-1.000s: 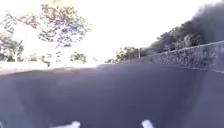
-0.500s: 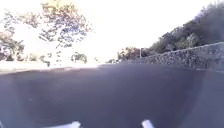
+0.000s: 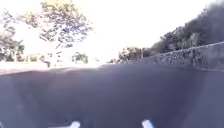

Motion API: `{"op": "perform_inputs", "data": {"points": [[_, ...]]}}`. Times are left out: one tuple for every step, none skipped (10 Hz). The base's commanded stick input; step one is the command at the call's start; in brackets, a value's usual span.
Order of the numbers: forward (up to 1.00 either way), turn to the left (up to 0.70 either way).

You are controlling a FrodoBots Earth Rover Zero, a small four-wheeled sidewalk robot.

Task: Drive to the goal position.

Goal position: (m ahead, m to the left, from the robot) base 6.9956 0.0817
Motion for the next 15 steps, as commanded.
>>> {"op": "perform_inputs", "data": {"points": [[0.70,0.00],[0.70,0.00],[0.70,0.00],[0.70,0.00],[0.70,0.00],[0.70,0.00],[0.70,0.00],[0.70,0.00],[0.70,-0.07],[0.70,-0.04],[0.70,-0.01],[0.70,-0.06],[0.70,-0.12],[0.70,-0.19],[0.70,-0.35]]}}
